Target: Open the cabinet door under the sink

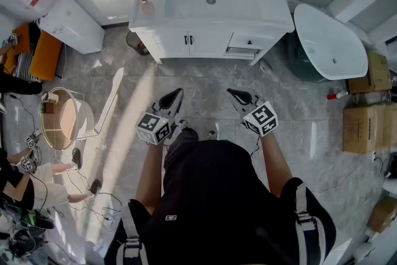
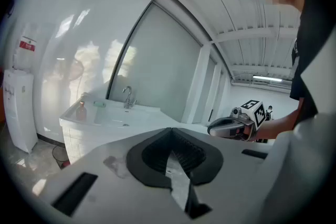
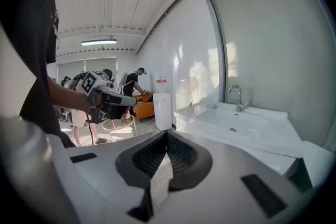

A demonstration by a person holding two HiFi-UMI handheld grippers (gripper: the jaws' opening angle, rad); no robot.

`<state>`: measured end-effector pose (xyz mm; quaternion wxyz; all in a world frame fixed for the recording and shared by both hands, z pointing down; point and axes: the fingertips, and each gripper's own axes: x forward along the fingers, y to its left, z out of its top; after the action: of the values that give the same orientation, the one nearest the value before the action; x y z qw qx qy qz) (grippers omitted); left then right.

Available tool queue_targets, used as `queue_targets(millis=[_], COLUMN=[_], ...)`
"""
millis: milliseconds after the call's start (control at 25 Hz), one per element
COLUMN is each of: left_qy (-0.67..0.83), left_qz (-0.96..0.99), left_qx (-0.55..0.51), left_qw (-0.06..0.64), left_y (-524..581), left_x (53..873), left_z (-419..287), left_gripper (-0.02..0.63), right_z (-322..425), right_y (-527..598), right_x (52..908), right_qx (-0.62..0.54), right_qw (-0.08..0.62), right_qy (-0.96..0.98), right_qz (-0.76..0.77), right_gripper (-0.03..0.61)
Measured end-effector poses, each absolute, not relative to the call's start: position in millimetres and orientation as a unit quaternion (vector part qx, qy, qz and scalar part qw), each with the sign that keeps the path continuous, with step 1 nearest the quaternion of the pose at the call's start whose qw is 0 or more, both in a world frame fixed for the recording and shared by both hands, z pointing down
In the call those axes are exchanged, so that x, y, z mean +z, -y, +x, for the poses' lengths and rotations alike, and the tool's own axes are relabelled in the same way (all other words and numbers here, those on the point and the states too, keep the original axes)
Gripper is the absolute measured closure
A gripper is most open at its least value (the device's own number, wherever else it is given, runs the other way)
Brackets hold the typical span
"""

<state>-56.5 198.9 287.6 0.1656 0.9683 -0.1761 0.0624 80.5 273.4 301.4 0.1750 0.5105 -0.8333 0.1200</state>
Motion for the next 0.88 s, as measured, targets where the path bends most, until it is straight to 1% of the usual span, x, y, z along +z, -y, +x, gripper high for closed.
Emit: queue_targets(millis=[320,640,880], left_qy=[0.161,0.156,0.14], left_qz=[0.972,0.973,0.974], left_qx=[0.068,0.062,0.063], left_qw=[0.155,0.161,0.165], left_y=[-175.0,-140.4,-118.1], left_x=[285.4,294.6,304.6], left_z=[-70.8,-91.5,-99.4], left_gripper=[0.598,0.598,0.598], right_z=[67.0,49.1,44.5], right_y=[-245.6,-209.0,-180.2], right_x=[304.6,313.6,312.3], right_qx=[0.129,0.13,0.127], right_qw=[0.171,0.179,0.172], right_qy=[0.826,0.822,0.807], right_qz=[0.521,0.525,0.551], right_gripper=[0.518,0.518,0.518])
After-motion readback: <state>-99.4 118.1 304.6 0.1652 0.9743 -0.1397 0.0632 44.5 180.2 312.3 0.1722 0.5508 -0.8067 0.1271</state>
